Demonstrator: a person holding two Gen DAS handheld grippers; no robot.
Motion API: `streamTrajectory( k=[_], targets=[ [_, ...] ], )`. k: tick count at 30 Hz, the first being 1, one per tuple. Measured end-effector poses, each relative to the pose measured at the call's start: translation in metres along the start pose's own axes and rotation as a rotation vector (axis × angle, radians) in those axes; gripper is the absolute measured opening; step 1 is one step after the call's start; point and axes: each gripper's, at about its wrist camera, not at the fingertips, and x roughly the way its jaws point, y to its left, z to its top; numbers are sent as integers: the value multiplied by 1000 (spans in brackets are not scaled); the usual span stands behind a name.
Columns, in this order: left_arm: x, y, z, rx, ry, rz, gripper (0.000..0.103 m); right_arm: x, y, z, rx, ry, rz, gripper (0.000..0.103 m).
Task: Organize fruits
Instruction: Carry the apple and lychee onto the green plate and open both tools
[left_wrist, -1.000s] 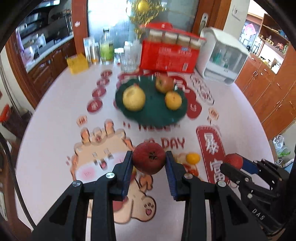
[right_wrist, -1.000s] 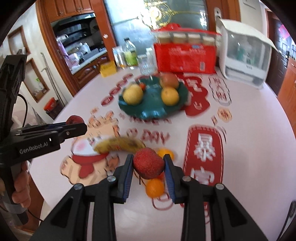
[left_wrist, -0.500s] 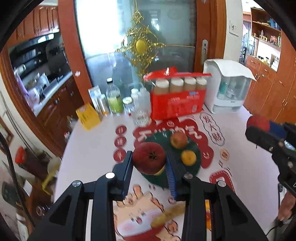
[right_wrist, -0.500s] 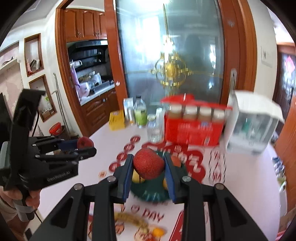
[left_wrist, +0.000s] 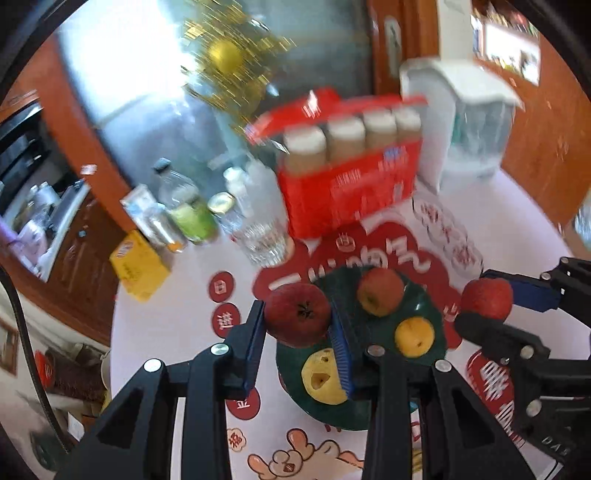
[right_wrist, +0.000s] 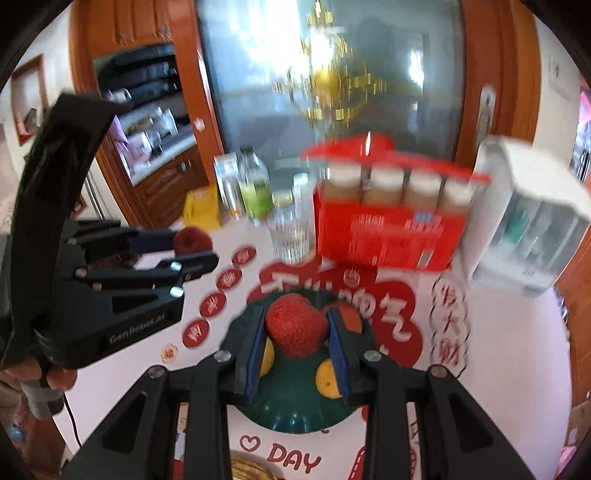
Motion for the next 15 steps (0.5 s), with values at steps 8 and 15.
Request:
streamTrajectory(
  k=[8,15],
  targets=[
    [95,-14,-8,117,147,-73,33,92,-9,-38,36,192,21,33],
    [150,-28,-17,174,239,-170,33,134,0,-73,25,286,87,33]
  ],
)
